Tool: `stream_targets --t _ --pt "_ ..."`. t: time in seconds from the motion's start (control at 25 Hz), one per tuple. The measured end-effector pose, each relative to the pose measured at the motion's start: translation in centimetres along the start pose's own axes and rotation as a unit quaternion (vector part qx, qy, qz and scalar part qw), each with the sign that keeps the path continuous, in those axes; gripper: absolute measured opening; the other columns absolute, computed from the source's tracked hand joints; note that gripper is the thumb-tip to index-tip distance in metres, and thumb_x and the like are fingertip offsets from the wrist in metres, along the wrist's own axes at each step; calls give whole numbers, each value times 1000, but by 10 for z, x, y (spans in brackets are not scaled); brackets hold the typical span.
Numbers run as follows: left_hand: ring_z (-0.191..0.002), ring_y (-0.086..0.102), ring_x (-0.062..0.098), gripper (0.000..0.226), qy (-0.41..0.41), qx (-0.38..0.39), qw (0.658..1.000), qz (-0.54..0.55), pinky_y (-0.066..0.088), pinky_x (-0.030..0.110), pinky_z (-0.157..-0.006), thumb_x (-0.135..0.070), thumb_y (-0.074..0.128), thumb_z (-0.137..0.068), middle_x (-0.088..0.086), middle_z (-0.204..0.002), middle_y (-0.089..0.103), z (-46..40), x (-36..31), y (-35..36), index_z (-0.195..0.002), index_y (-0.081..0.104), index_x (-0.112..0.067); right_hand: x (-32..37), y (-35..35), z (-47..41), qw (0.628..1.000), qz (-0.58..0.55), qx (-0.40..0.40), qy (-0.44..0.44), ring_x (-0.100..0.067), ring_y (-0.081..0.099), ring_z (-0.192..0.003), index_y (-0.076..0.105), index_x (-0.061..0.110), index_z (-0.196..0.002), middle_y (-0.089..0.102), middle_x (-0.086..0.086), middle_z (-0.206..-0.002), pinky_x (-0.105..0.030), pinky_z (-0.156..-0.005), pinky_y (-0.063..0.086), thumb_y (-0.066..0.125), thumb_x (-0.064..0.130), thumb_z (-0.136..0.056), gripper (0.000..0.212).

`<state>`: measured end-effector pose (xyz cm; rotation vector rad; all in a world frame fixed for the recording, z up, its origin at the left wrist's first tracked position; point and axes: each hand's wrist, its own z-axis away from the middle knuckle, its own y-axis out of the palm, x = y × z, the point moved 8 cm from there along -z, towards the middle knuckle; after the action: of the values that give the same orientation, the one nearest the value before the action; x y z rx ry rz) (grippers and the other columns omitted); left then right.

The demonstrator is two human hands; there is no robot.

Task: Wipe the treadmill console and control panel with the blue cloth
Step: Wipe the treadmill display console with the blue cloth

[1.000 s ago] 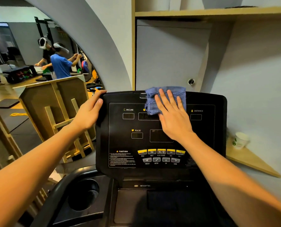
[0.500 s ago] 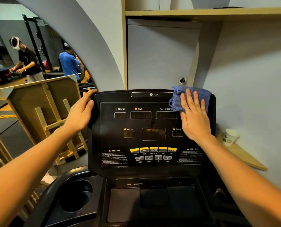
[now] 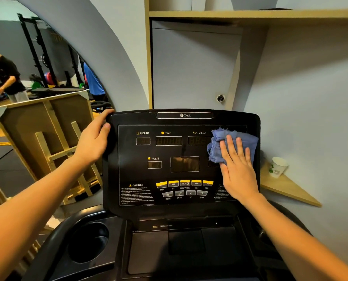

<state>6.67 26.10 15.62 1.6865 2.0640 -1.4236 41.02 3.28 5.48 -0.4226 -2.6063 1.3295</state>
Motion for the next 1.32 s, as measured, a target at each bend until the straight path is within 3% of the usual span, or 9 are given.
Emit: stream_targets --t 0.2,0.48,0.6,0.92,1.12,1.32 --pt "-114 48 15 41 -4 -6 1000 -1 37 34 -95 -25 32 -107 1 -133 56 1 -2 0 -145 34 -39 3 18 44 1000 5 28 -6 -29 -6 -157 6 20 -162 -3 -4 -171 -56 -124 14 28 34 -100 68" --pt "-105 54 19 49 -22 -12 1000 -10 41 36 -91 -20 40 -104 -3 -131 55 -1 4 2 -146 33 -43 9 44 98 998 12 56 -19 -30 -1 -157 5 22 -162 -5 -2 -171 -46 -125 -2 29 37 -100 69" --pt "-113 52 17 50 -17 -7 1000 -3 41 38 -97 -21 39 -104 -3 -137 54 -1 6 5 -148 31 -42 11 50 102 998 13 67 -2 -31 -4 -157 2 22 -162 -8 -1 -171 -47 -124 -3 27 39 -101 69" --pt "-119 46 9 51 -5 -15 1000 -12 34 32 -99 -20 40 -104 0 -144 52 -4 10 4 -147 31 -45 43 59 105 997 27 66 -6 -34 -1 -156 6 20 -162 -1 -5 -171 -54 -121 7 29 41 -100 70" --pt "-132 46 21 50 -7 -15 1000 -7 32 32 -103 -21 40 -104 2 -147 50 -5 14 4 -149 31 -40 79 58 100 998 30 59 -23 -37 5 -156 13 17 -162 13 -11 -169 -56 -120 12 33 39 -98 70" --pt "-134 45 20 51 -2 -13 1000 -5 32 34 -106 -22 40 -104 -1 -149 48 -6 15 4 -152 31 -36 123 56 91 997 24 63 -46 -39 10 -155 18 15 -161 16 -12 -168 -58 -119 16 34 39 -98 69"
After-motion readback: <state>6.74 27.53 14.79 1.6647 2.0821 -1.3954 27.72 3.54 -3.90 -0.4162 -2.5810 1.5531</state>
